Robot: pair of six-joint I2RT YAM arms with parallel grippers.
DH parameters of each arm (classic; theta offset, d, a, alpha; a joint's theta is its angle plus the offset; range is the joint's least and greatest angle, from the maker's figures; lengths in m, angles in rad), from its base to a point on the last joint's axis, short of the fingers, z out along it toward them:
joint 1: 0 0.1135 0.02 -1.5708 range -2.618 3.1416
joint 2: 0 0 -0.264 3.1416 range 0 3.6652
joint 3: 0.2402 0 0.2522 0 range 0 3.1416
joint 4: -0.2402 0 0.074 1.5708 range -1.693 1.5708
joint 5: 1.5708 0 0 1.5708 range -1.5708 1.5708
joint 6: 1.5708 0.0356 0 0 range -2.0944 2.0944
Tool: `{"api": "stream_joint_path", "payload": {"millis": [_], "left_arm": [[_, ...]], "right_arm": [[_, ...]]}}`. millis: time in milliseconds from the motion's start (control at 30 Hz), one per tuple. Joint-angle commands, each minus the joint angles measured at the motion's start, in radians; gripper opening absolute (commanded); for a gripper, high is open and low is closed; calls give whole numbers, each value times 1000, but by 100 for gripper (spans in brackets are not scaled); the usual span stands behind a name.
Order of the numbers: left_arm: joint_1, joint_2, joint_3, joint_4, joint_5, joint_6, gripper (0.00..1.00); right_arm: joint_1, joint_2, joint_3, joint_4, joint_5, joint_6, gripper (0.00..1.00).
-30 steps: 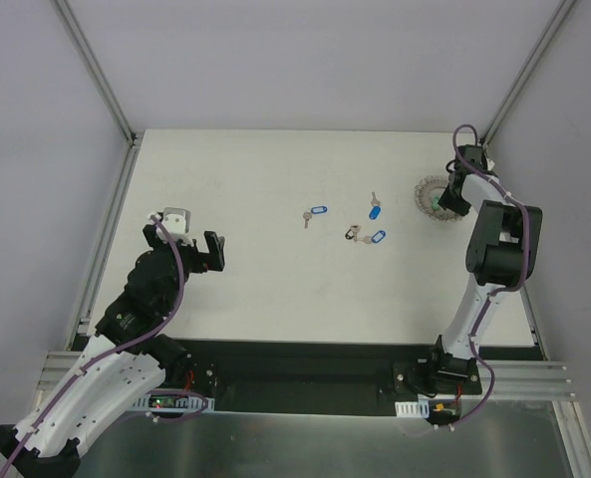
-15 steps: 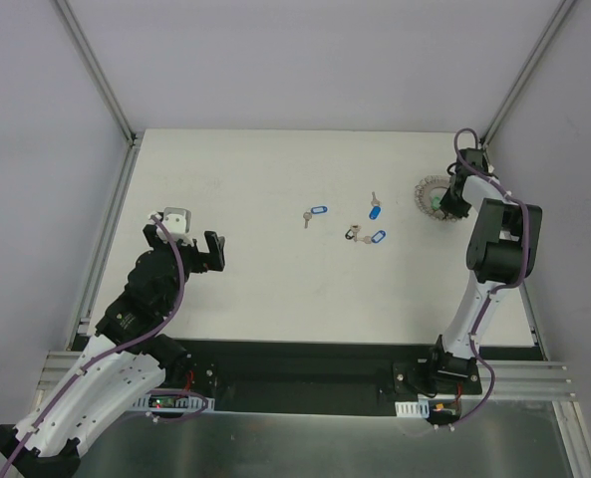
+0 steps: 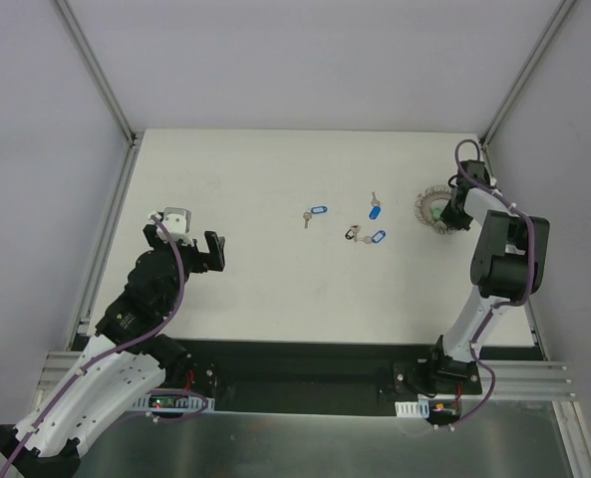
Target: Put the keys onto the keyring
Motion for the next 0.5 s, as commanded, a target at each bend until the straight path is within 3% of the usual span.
{"api": "stream_joint_path", "payload": {"millis": [0, 300, 467], "left_arm": [[9, -12, -7, 40, 5, 13, 99], [9, -16, -4, 40, 20, 5, 99], [9, -29, -3, 40, 27, 2, 99]], "right_arm": [[-6, -180, -87, 18, 71, 15, 1], [82, -553, -279, -34, 202, -47, 1], [275, -712, -259, -143, 214, -166, 1]]}}
